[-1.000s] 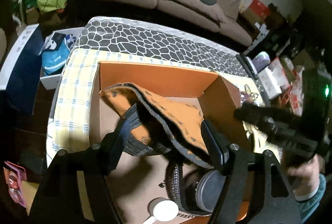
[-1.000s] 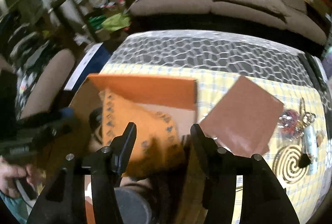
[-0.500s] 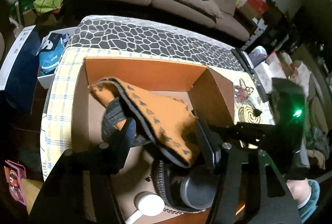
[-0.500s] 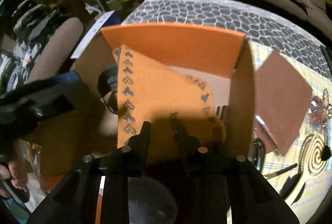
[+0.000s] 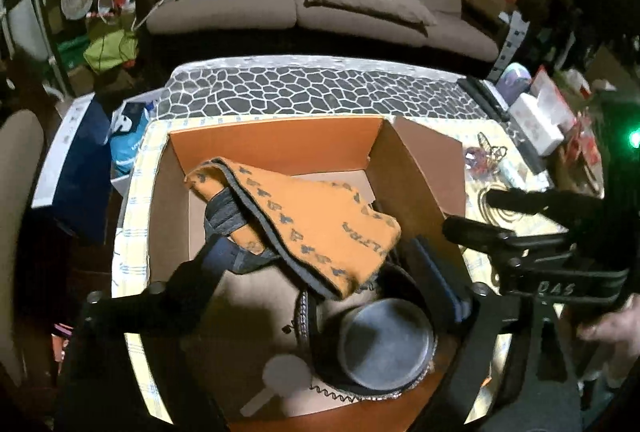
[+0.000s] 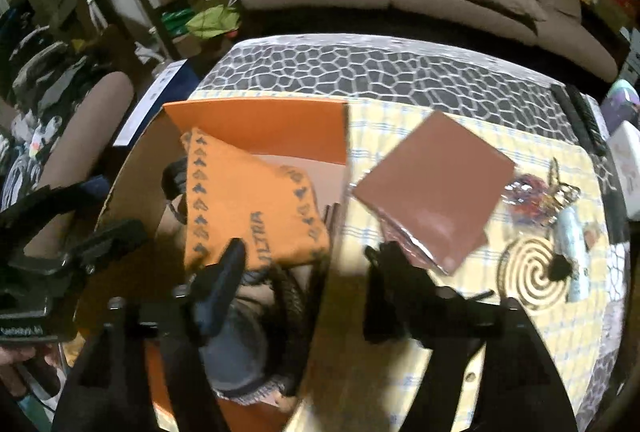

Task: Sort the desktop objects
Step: 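Open both grippers to drop the orange pouch into the box, then move both grippers back over the table toward the beige spiral hairbrush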

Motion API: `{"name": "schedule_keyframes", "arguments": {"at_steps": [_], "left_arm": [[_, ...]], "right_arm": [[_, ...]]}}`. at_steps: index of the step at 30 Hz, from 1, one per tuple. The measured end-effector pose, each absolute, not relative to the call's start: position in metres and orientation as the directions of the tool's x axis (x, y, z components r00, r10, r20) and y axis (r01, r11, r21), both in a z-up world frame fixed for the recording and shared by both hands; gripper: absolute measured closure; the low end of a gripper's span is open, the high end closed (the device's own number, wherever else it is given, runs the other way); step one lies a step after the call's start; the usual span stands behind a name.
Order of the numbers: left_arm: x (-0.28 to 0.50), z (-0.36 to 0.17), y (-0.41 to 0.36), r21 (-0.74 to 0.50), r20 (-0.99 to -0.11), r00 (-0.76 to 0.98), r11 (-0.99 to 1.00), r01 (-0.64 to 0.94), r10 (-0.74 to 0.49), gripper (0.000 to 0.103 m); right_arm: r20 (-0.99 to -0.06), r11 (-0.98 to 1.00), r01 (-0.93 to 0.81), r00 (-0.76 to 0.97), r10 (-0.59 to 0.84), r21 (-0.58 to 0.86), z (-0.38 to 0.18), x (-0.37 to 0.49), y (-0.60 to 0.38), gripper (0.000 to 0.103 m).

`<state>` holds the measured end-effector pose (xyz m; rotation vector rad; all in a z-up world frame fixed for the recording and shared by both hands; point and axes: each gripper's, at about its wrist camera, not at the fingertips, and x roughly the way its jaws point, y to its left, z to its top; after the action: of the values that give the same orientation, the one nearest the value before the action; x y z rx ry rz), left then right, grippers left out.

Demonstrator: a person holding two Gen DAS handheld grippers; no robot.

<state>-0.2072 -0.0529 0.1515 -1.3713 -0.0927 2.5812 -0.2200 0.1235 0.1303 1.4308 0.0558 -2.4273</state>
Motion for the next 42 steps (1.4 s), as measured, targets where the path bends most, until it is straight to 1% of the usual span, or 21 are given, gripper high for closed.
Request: {"name": "schedule_keyframes", "arguments": {"at_steps": [1,3,4,5,6,15,25,30,39,42], "left_arm": [[-0.205,0.152,-0.051,-0.152,-0.812,-0.542,-0.974,-0.166,0.219,0.01],[-0.201,0.154,-0.046,-0.145,-0.813,-0.539,-0.974,-0.176,0.218,0.01],[-0.198,0.155,-0.043,-0.143,-0.814,-0.538,-0.973,-0.18,0.219,0.009],[-0.197,0.156,-0.042,-0.144,-0.814,-0.537,-0.973,-0.183,0.221,0.007],[-0.195,0.157,-0.04,-0.146,-0.813,-0.537,-0.972,-0.186,0.225,0.0],[-0.189,0.16,-0.01,-0.16,-0.819,-0.516,-0.964,-0.212,0.249,0.0],[-0.206,0.157,0.064,-0.148,-0.819,-0.497,-0.942,-0.3,0.287,0.0],[-0.206,0.141,0.111,-0.146,-0.826,-0.468,-0.921,-0.36,0.314,0.0],[-0.201,0.087,0.203,-0.151,-0.862,-0.378,-0.883,-0.444,0.337,0.0],[-0.199,0.071,0.223,-0.135,-0.867,-0.375,-0.88,-0.455,0.327,0.0]], "right_arm": [[-0.857,-0.95,0.286,-0.45,-0.25,0.127,0.132,-0.218,0.128,0.02],[-0.859,-0.954,0.272,-0.451,-0.244,0.128,0.134,-0.214,0.137,0.019],[-0.859,-0.956,0.264,-0.452,-0.239,0.127,0.134,-0.213,0.14,0.017],[-0.859,-0.959,0.255,-0.457,-0.233,0.124,0.136,-0.211,0.145,0.016],[-0.858,-0.961,0.248,-0.461,-0.227,0.121,0.137,-0.208,0.15,0.015],[-0.855,-0.974,0.194,-0.478,-0.201,0.12,0.146,-0.196,0.2,0.014],[-0.853,-0.987,0.107,-0.497,-0.158,0.12,0.146,-0.199,0.281,0.014],[-0.861,-0.99,0.05,-0.489,-0.139,0.131,0.13,-0.2,0.319,0.014],[-0.864,-0.981,-0.056,-0.484,-0.138,0.187,0.105,-0.201,0.379,0.014],[-0.861,-0.978,-0.078,-0.491,-0.131,0.193,0.103,-0.201,0.395,0.014]]}}
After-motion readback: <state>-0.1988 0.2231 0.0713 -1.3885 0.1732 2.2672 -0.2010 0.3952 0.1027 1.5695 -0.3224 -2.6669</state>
